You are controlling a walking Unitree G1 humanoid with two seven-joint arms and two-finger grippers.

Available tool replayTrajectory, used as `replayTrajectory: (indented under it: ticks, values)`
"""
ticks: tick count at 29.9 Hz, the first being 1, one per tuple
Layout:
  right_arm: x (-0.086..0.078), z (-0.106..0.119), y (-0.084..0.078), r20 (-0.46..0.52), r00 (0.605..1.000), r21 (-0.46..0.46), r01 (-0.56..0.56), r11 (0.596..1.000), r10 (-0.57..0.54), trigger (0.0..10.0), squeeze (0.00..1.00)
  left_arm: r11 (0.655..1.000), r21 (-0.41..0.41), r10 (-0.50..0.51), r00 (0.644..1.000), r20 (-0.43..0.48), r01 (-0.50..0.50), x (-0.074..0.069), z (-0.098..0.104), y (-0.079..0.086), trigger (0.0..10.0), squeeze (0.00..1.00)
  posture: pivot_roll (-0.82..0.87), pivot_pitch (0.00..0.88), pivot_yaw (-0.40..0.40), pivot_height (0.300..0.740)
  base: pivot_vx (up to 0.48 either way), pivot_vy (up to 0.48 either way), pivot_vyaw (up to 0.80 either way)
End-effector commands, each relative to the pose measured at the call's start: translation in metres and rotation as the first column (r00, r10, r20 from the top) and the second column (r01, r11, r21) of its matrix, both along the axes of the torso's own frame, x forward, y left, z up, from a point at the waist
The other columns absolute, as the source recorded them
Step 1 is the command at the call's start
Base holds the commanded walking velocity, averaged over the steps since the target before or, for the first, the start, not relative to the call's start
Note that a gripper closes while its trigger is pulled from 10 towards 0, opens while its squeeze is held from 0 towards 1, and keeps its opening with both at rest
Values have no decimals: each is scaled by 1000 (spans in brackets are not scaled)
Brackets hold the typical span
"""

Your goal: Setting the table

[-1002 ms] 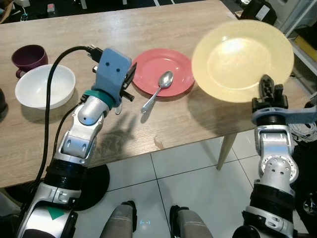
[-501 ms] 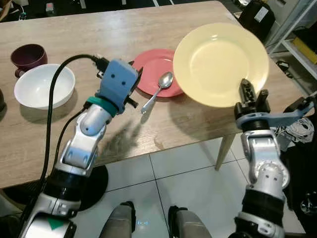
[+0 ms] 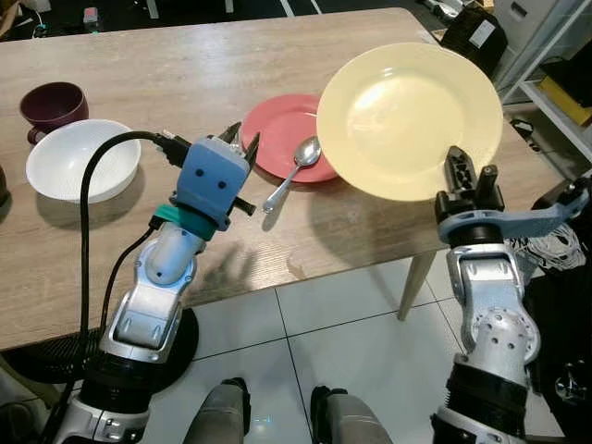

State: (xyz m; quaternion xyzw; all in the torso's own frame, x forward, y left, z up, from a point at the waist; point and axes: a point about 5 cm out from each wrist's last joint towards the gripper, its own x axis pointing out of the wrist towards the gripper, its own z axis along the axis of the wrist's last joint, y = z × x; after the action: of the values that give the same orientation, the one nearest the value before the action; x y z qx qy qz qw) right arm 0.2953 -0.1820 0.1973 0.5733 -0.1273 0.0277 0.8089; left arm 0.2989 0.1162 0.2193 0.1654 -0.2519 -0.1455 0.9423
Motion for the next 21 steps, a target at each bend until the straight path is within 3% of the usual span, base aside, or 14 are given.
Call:
replayTrajectory:
  ticks: [1,21]
  values:
    - [-1,5,0,16,1000,9,19,1000,-19,10000,0,1000,4,-5,1000,2,5,1,-1,-4,10000,0,157,58,-11,740,0,0,0]
    - [-2,-2,-3,-24,998,-43,53,998,-54,10000,0,989,-147,16,993,-116,-33,12,-6,-3,10000,0,141,54,-7,740,0,0,0]
